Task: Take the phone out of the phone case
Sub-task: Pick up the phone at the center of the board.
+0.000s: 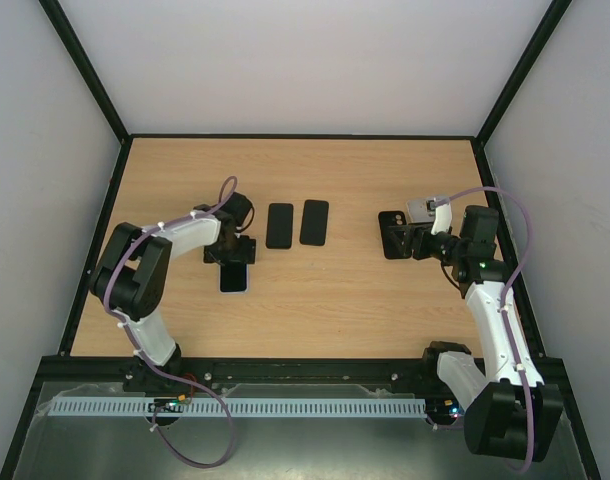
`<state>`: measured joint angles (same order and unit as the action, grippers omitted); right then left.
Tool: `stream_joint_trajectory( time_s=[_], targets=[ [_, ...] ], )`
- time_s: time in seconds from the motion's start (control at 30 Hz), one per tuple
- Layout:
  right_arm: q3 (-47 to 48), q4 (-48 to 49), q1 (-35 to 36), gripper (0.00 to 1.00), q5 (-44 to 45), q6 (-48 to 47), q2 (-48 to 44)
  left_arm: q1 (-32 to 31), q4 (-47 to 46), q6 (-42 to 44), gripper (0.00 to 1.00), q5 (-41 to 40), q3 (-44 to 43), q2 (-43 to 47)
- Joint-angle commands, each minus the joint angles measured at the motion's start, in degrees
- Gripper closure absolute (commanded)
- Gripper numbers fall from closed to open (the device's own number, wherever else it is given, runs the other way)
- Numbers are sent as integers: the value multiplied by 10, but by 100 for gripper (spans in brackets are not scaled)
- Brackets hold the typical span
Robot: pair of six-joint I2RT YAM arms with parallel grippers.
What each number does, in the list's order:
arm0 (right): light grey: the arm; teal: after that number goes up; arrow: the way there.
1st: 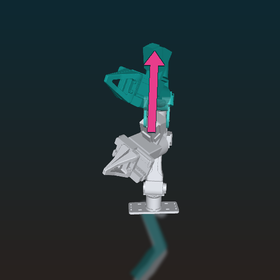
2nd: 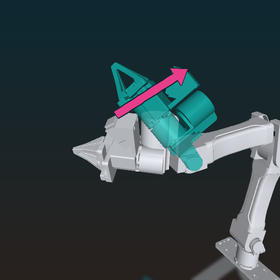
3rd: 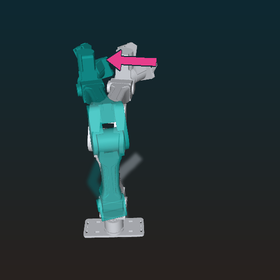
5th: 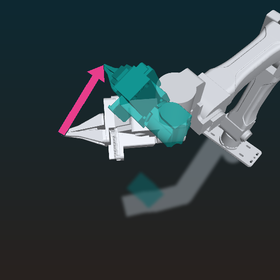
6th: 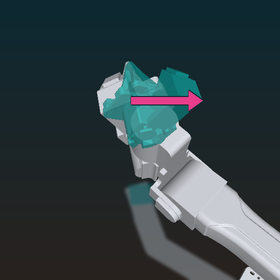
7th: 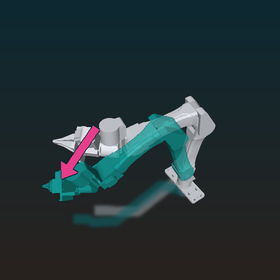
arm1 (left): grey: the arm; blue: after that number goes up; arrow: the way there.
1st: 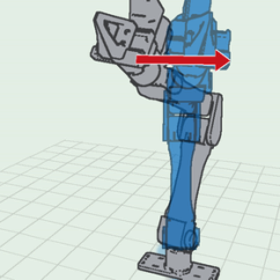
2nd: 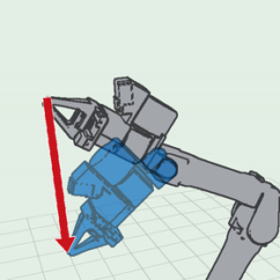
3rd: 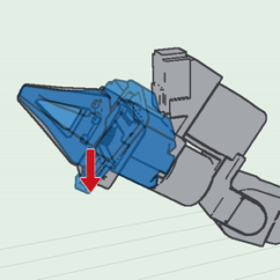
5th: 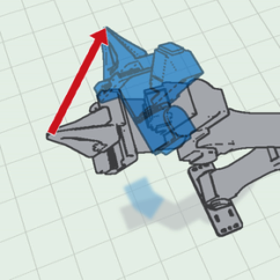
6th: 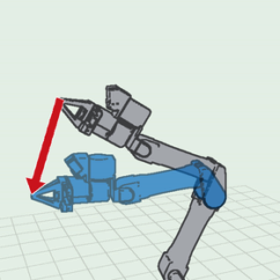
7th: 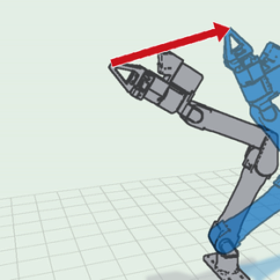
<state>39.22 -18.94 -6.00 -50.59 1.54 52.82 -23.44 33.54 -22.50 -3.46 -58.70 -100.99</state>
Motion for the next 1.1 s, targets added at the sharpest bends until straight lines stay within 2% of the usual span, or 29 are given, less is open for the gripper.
stream_joint_trajectory(
  time_s=[0.0, 0.13, 0.3, 0.5, 0.57, 0.7, 0.83, 1.07],
  targets=[
    [-2, 6, -1, 30, 3, -2, -6, -1, 60, 4, 15, 16, 32, -24],
    [-2, 6, -1, 30, 4, -3, -7, -1, 55, 1, 24, 21, 27, -34],
    [-2, 6, -1, 30, 5, -1, -7, -2, 51, -10, 42, 32, 16, -26],
    [-2, 7, -1, 30, 5, -7, -7, -41, 29, -69, 57, 51, 8, 98],
    [2, 7, -1, 30, 4, -16, -10, -65, 3, -102, 67, 56, 10, 142],
    [26, -17, 0, 31, -38, -37, 2, -122, -78, -185, 95, 58, 29, 209],
    [75, -55, 33, 39, -61, -51, 33, -187, -149, -249, 98, -7, 31, 240],
    [155, -140, 182, 44, -33, -49, 108, -243, -230, -326, 98, -110, 28, 260]
  ],
)
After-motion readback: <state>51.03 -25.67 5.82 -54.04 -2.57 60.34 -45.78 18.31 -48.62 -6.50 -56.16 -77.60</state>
